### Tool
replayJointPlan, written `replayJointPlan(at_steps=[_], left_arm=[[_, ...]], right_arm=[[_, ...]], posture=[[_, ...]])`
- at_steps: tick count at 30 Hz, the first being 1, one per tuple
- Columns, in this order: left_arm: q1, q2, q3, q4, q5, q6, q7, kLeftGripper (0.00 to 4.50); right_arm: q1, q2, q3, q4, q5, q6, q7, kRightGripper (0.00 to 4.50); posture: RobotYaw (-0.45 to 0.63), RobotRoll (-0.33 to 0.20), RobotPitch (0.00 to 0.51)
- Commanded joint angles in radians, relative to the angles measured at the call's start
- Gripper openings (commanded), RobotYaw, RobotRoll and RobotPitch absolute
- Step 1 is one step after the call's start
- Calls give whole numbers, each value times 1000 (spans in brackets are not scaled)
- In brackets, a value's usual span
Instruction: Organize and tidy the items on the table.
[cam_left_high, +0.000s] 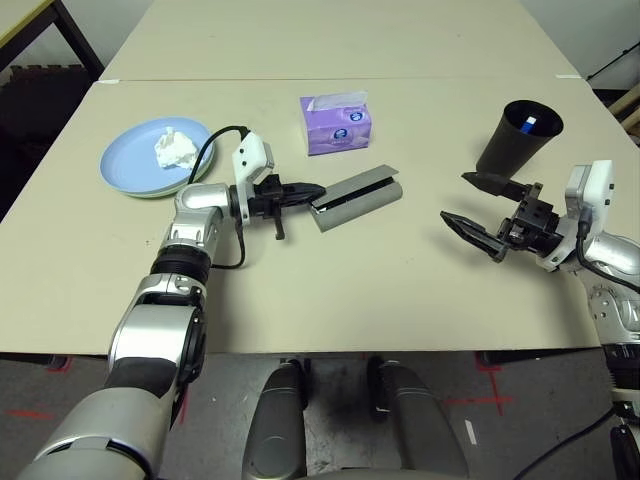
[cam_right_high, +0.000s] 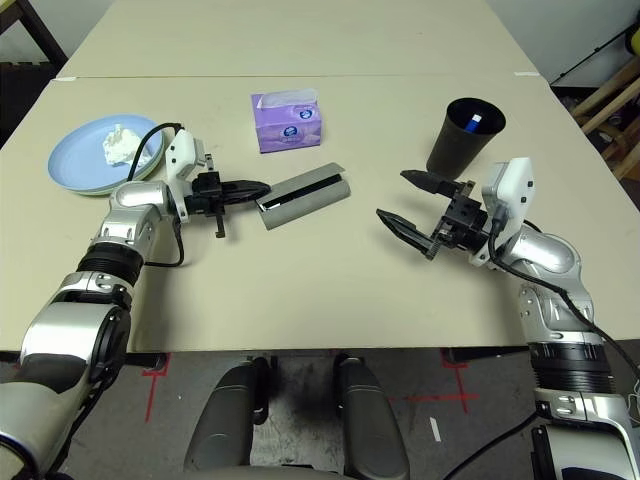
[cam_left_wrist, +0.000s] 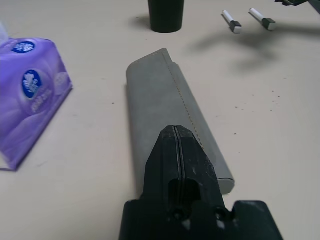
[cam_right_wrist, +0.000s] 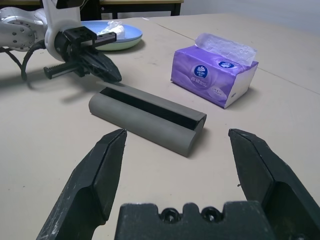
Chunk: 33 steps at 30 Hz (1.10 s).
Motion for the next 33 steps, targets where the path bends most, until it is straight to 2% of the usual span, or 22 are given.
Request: replayJointPlan(at_steps=[1,8,15,19,23,26,33], left_arm=[[21,-1,-22,-26,-3,22,-5,38],[16,35,-71,26,80,5,72,38],[14,51,-93,31,92,21,72,38],[7,46,-80,20,67,17,62,38],[-11,19,-14,-18,-36,58,26,38],[-21,13,23,-33,-81,36,16,38],[0,35,13,-88,-112,25,-71,38]], right_arm=[[2,-5,6,5,-4,-11,10,4500],[-4,0,6,-18,2,2,0,4500],[-3,2,5,-15,2,2,-6,4500],[-3,2,8,-9,-1,-1,-7,4500],[-1,0,7,2,-5,-7,-5,4500],[-1,-1,8,8,-7,-8,-4,4500],[-13,-2,6,19,-5,-4,2,4500]], posture=[[79,0,205],[72,0,206],[75,0,205],[77,0,203],[79,0,203],[82,0,202],[85,0,203]])
